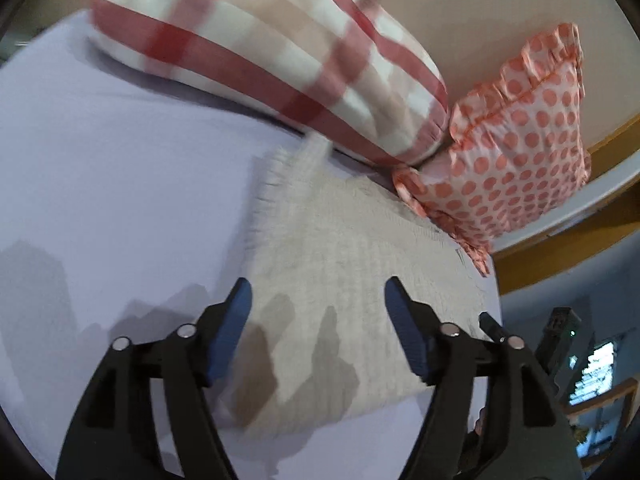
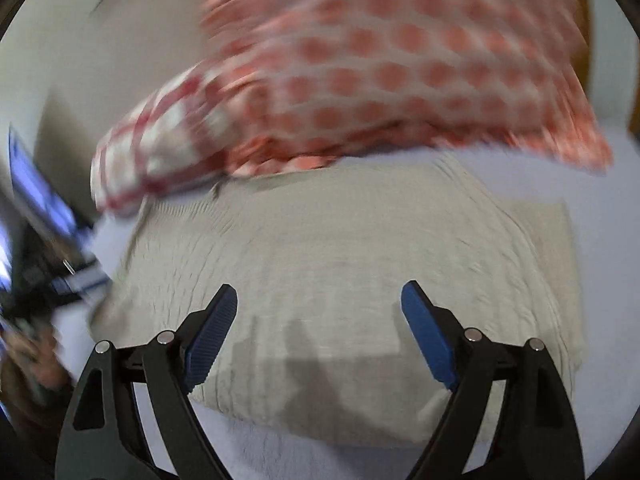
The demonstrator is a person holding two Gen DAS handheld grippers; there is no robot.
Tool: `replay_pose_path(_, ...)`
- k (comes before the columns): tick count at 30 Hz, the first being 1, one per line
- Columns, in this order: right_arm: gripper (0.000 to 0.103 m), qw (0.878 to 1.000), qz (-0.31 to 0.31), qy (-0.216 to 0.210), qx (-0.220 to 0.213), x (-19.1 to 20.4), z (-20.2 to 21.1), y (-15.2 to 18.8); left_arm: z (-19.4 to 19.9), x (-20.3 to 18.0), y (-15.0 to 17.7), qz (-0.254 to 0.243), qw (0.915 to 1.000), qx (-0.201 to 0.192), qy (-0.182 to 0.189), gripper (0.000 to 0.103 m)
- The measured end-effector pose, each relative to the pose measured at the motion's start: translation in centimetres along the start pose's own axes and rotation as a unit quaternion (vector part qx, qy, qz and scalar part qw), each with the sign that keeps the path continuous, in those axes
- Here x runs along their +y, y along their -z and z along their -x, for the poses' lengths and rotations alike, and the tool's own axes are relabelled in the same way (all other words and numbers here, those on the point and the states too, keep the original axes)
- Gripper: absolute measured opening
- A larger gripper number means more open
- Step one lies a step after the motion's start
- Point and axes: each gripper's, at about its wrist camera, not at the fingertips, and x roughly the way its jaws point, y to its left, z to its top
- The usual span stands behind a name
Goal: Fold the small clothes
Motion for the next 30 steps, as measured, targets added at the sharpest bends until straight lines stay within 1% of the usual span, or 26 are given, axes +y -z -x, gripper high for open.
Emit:
replay_pose_path(2, 0.086, 0.999, 0.037, 0.017, 0.004, 1.9, -1.0, 0.1, 0.9, 0.8, 0.2, 0.008, 0.9996, 0.002, -0.027, 0.073)
replay_pose_path(4, 0.086, 0.998, 0.050, 0.029, 0.011, 3.0, -2.3, -0.1, 0.6, 2.0, 0.3, 0.014, 0.9983, 0.021, -0.053, 0.073)
replay_pose_path(5, 0.086, 0.998, 0.056, 0.038, 0.015, 3.6, -2.9, -0.2, 0.2, 2.4, 0.3, 0.018, 0.9980, 0.033, -0.050, 0.073)
replay_pose_path(7, 0.086, 0.996, 0.068, 0.055, 0.018, 4.7, -4.4, -0.5, -1.0, 2.6, 0.3, 0.025, 0.9977, 0.055, -0.030, 0.072)
replay_pose_path(9, 0.086, 0.993, 0.081, 0.081, 0.016, 5.1, -5.0, -0.4, -2.6, 2.2, 0.2, 0.022, 0.9967, 0.077, -0.014, 0.071)
replay_pose_path(11, 0.086, 0.992, 0.085, 0.092, 0.014, 5.4, -5.0, -0.2, -3.0, 1.6, 0.0, 0.010, 0.9970, 0.075, -0.015, 0.073)
replay_pose_path(12, 0.086, 0.991, 0.089, 0.099, 0.011, 5.4, -5.0, 0.0, -3.8, 1.2, -0.2, 0.008, 0.9961, 0.088, -0.007, 0.074)
replay_pose_path(15, 0.088, 0.987, 0.102, 0.122, 0.000, 5.6, -5.0, 0.0, -5.2, 0.1, -1.1, -0.001, 0.9959, 0.090, -0.008, 0.075)
replay_pose_path(17, 0.090, 0.987, 0.101, 0.126, -0.001, 5.4, -5.0, 0.0, -6.2, -0.9, -1.8, -0.012, 0.9954, 0.094, -0.015, 0.077)
replay_pose_path(18, 0.090, 0.987, 0.097, 0.124, 0.002, 5.2, -5.1, 0.0, -6.5, -1.0, -2.0, -0.008, 0.9954, 0.095, -0.013, 0.076)
replay_pose_path(20, 0.090, 0.988, 0.093, 0.125, 0.002, 5.0, -5.3, 0.2, -7.1, -1.2, -2.5, 0.005, 0.9952, 0.098, -0.001, 0.071)
replay_pose_path(21, 0.090, 0.987, 0.095, 0.128, -0.001, 5.1, -5.4, 0.2, -7.3, -1.0, -2.7, 0.013, 0.9950, 0.099, 0.003, 0.051)
replay_pose_path(22, 0.090, 0.986, 0.099, 0.132, -0.003, 5.1, -5.3, 0.4, -7.5, -0.8, -2.8, 0.020, 0.9948, 0.099, 0.003, 0.028)
replay_pose_path(23, 0.091, 0.986, 0.105, 0.134, -0.002, 5.3, -5.4, 0.6, -7.7, -0.4, -2.7, 0.029, 0.9947, 0.099, -0.003, 0.017)
replay_pose_path(25, 0.092, 0.986, 0.108, 0.130, 0.001, 5.2, -5.8, 0.9, -7.5, -0.3, -2.4, 0.031, 0.9952, 0.092, 0.000, 0.017)
replay_pose_path(27, 0.093, 0.988, 0.102, 0.116, 0.003, 4.6, -5.9, 0.9, -7.0, -0.9, -2.3, 0.027, 0.9959, 0.086, -0.001, 0.016)
replay_pose_path(30, 0.093, 0.992, 0.083, 0.089, 0.010, 3.7, -5.1, 0.4, -5.8, -3.2, -2.5, 0.010, 0.9972, 0.073, 0.003, 0.015)
